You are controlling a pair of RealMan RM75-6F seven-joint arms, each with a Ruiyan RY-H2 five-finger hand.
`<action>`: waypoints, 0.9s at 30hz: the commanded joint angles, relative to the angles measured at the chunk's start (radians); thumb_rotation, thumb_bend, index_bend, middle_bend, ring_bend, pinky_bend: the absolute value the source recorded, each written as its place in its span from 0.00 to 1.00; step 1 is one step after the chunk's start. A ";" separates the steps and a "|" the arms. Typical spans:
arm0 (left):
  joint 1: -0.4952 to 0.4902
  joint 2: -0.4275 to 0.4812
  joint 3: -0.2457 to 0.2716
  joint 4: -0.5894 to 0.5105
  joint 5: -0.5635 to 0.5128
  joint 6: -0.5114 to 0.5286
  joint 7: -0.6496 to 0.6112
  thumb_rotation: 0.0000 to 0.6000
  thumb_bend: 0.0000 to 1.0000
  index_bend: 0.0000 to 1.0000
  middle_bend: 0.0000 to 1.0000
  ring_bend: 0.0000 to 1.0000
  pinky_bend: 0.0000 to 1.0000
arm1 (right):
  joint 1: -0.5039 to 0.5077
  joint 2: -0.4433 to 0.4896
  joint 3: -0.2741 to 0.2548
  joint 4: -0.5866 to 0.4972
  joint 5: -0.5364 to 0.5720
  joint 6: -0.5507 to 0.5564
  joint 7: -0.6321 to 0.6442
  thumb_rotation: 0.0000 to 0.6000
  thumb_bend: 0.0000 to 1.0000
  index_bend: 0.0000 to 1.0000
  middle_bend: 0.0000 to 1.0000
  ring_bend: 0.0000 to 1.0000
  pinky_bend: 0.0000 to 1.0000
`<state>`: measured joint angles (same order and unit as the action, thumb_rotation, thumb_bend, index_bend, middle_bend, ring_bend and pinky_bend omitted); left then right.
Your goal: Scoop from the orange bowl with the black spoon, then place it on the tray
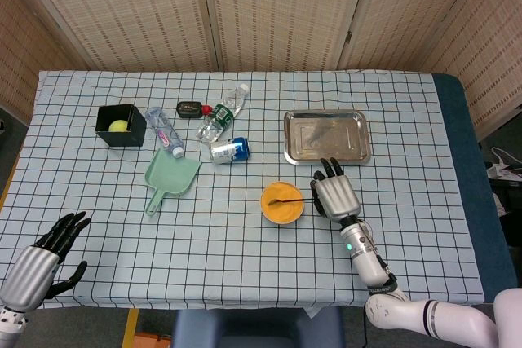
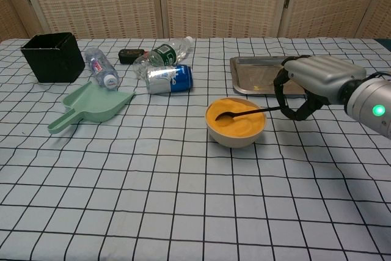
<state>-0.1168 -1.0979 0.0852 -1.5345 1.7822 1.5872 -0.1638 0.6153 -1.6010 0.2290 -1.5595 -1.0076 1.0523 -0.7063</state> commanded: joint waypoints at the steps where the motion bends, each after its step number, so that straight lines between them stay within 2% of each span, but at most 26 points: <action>1: 0.000 -0.001 0.000 0.001 0.000 0.000 0.000 1.00 0.44 0.00 0.01 0.02 0.32 | -0.007 0.013 0.010 -0.013 -0.023 0.025 0.054 1.00 0.93 1.00 0.30 0.00 0.00; 8: -0.001 -0.001 -0.002 0.004 -0.005 -0.002 -0.004 1.00 0.44 0.00 0.01 0.02 0.32 | -0.001 0.002 0.006 0.026 -0.064 0.051 0.113 1.00 0.93 1.00 0.30 0.00 0.00; 14: -0.003 -0.002 -0.003 0.005 -0.006 -0.004 -0.006 1.00 0.44 0.00 0.01 0.02 0.32 | 0.017 -0.059 0.002 0.116 -0.114 0.097 0.121 1.00 0.93 1.00 0.30 0.00 0.00; 21: -0.001 0.001 -0.002 0.007 -0.007 -0.003 -0.009 1.00 0.44 0.00 0.01 0.02 0.32 | 0.040 -0.120 -0.018 0.220 -0.144 0.107 0.089 1.00 0.93 1.00 0.30 0.00 0.00; 27: -0.001 0.000 -0.001 0.007 -0.002 0.001 -0.008 1.00 0.44 0.00 0.01 0.02 0.32 | 0.045 -0.136 -0.026 0.237 -0.125 0.091 0.060 1.00 0.93 1.00 0.30 0.00 0.00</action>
<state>-0.1176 -1.0976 0.0843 -1.5277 1.7798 1.5878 -0.1714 0.6590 -1.7377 0.2056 -1.3194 -1.1363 1.1470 -0.6414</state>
